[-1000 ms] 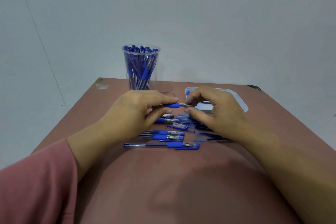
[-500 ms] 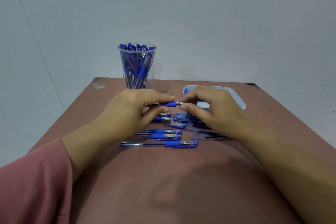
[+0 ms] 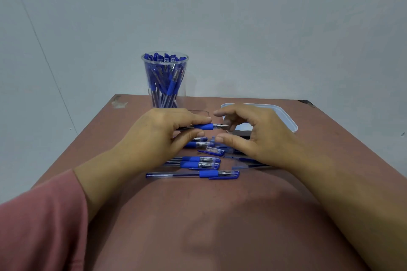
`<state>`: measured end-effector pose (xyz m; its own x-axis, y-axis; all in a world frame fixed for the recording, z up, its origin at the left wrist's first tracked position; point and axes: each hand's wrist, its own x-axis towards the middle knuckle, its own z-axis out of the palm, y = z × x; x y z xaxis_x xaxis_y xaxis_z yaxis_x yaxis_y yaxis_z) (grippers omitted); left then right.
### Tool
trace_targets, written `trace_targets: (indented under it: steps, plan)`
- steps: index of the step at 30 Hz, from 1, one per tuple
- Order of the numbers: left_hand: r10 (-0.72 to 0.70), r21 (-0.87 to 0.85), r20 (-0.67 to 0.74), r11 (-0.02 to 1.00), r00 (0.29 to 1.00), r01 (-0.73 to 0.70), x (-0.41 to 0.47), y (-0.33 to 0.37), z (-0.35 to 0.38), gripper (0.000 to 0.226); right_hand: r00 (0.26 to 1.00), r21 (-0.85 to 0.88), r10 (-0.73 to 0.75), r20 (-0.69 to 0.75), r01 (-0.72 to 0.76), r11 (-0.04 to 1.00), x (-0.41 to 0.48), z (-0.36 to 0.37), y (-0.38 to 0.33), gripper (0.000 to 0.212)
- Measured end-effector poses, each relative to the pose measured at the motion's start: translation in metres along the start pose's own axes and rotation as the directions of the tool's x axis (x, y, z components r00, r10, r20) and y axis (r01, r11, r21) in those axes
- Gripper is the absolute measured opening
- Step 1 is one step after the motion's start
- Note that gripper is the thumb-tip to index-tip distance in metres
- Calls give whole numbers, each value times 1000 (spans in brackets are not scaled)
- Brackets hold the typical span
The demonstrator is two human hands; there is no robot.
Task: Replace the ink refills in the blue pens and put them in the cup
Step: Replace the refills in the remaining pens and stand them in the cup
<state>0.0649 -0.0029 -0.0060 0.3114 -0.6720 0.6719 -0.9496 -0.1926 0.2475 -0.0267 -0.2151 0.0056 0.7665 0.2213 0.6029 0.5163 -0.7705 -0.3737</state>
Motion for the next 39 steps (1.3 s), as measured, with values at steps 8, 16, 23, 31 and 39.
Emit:
trace_targets:
  steps: [8,16,23,31,39]
  plan:
    - [-12,4,-2,1000,1000,12,-1,0,2,29,1000,-35,-10,-29,9,999,1,5,3,13]
    - [-94,65,3,993,996,94,0,-7,-5,27,960,-24,261,98,-260,965,-1,3,0,33]
    - [-114,76,29,991,993,112,0,-7,-8,37,918,-277,281,281,-203,939,-2,5,2,18]
    - [-129,56,12,990,992,128,1,-7,-9,34,902,-319,287,323,-181,930,0,8,7,24]
    - [-139,79,13,987,990,137,2,-10,-10,32,927,-287,248,280,-165,943,3,9,3,18]
